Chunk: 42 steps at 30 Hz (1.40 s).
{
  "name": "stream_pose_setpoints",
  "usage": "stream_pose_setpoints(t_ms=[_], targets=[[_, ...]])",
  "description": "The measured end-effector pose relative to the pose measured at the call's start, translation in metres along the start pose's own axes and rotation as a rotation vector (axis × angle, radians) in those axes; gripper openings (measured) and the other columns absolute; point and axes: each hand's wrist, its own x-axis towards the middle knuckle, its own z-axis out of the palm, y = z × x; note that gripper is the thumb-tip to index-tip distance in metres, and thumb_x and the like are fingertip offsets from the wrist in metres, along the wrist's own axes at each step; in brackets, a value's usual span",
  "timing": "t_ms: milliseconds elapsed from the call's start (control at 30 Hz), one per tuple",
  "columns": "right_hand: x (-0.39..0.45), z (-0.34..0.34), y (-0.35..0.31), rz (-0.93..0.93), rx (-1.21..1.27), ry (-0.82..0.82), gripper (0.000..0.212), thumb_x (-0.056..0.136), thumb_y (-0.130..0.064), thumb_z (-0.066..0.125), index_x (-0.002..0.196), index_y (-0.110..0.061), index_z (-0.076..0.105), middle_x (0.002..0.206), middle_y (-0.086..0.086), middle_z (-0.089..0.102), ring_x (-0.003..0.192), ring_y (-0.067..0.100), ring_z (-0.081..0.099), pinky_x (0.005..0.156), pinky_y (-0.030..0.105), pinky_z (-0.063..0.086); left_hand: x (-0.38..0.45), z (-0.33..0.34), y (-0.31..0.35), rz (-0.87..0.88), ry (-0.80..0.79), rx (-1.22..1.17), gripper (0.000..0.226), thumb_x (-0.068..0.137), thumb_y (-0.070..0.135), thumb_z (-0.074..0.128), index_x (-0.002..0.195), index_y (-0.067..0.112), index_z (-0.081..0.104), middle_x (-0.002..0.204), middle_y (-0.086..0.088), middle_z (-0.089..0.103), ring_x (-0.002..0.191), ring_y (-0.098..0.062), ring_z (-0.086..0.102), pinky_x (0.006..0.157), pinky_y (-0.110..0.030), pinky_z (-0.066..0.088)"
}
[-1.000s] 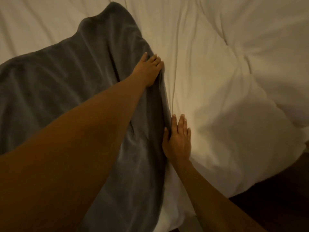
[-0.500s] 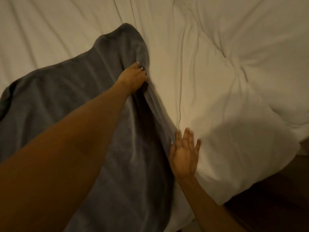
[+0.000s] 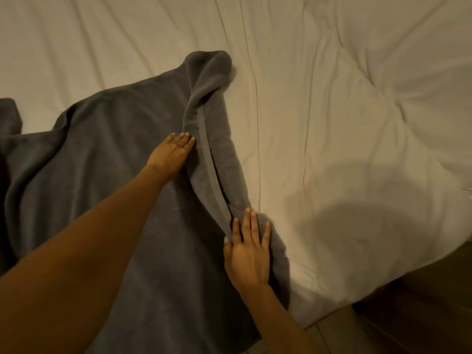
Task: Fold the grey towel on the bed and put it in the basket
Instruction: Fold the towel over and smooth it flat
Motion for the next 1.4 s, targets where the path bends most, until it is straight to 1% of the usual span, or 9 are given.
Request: stream_pose_setpoints(t_ms=[100,200,400,567,667,800,933,1167,1400], targets=[[0.002,-0.002,0.001,0.014,0.048,0.04,0.063,0.1,-0.042,0.007,0.13,-0.017,0.056,0.144,0.017,0.042,0.137,0.032,0.034,0.11,0.05,0.014,-0.006,0.011,0.004,-0.043,-0.006,-0.098,0.074,0.094,0.004,0.045,0.152,0.008,-0.001,0.16,-0.012,-0.001,0.148,-0.023,0.003,0.12,-0.037,0.003],[0.017,-0.01,0.01,0.061,0.098,0.098,0.066,0.099,-0.044,0.003,0.13,-0.018,0.056,0.144,0.016,0.042,0.136,0.032,0.035,0.114,0.048,0.016,-0.003,0.011,0.008,-0.037,0.04,-0.142,0.072,0.096,0.009,0.044,0.152,0.011,-0.002,0.16,-0.011,-0.003,0.148,-0.023,0.001,0.119,-0.038,0.002],[0.04,-0.011,0.018,-0.076,0.252,0.115,0.049,0.092,-0.047,0.036,0.117,-0.019,0.067,0.148,0.017,0.036,0.138,0.035,0.03,0.111,0.047,0.023,0.012,-0.001,0.026,0.127,0.056,-0.015,0.072,0.097,0.014,0.047,0.152,0.017,0.0,0.16,-0.01,-0.006,0.148,-0.024,-0.002,0.119,-0.041,0.003],[0.055,-0.018,0.004,-0.06,0.251,0.01,0.041,0.091,-0.049,0.049,0.115,-0.02,0.066,0.158,0.014,0.009,0.145,0.029,0.001,0.117,0.043,0.001,0.023,-0.009,0.031,0.174,0.023,0.093,0.069,0.097,0.009,0.045,0.152,0.012,0.005,0.16,-0.009,-0.002,0.148,-0.022,0.0,0.12,-0.037,0.003],[0.059,-0.022,-0.001,-0.107,0.246,-0.002,0.028,0.089,-0.038,0.058,0.103,-0.017,0.07,0.159,0.01,0.002,0.145,0.025,-0.004,0.116,0.04,-0.008,0.023,-0.01,0.029,0.181,0.015,0.111,0.072,0.095,0.008,0.049,0.152,0.011,0.005,0.16,-0.009,0.0,0.148,-0.022,0.002,0.119,-0.035,0.002],[0.053,-0.024,-0.005,-0.161,0.26,0.087,0.012,0.083,-0.024,0.065,0.087,-0.014,0.071,0.156,0.011,0.017,0.145,0.025,0.009,0.118,0.043,0.003,0.017,-0.008,0.026,0.207,0.018,0.121,0.079,0.093,0.009,0.052,0.152,0.014,0.0,0.16,-0.011,-0.002,0.148,-0.023,0.001,0.119,-0.036,0.001],[0.047,-0.027,-0.008,-0.163,0.315,0.178,0.007,0.076,-0.017,0.07,0.075,-0.011,0.066,0.15,0.013,0.033,0.142,0.027,0.024,0.116,0.045,0.016,0.009,-0.008,0.024,0.284,0.013,0.224,0.069,0.096,0.01,0.046,0.152,0.017,0.007,0.16,-0.011,0.0,0.148,-0.023,0.001,0.119,-0.038,-0.001],[0.04,-0.038,-0.005,-0.197,0.228,-0.078,0.018,0.083,-0.033,0.062,0.084,-0.016,0.066,0.158,0.007,0.011,0.146,0.021,0.003,0.118,0.044,0.004,0.027,-0.026,0.01,0.24,0.021,0.464,0.048,0.094,0.018,0.051,0.141,0.013,0.039,0.158,-0.014,0.012,0.148,-0.027,0.004,0.118,-0.046,-0.002],[0.029,-0.034,0.006,-0.312,0.069,-0.003,0.029,0.076,-0.039,0.067,0.064,-0.013,0.072,0.138,0.011,0.051,0.134,0.026,0.037,0.114,0.045,0.014,0.05,-0.069,-0.006,0.112,0.01,0.597,0.038,0.087,0.033,0.062,0.125,0.024,0.058,0.159,-0.011,0.013,0.148,-0.028,0.0,0.118,-0.053,-0.004]])
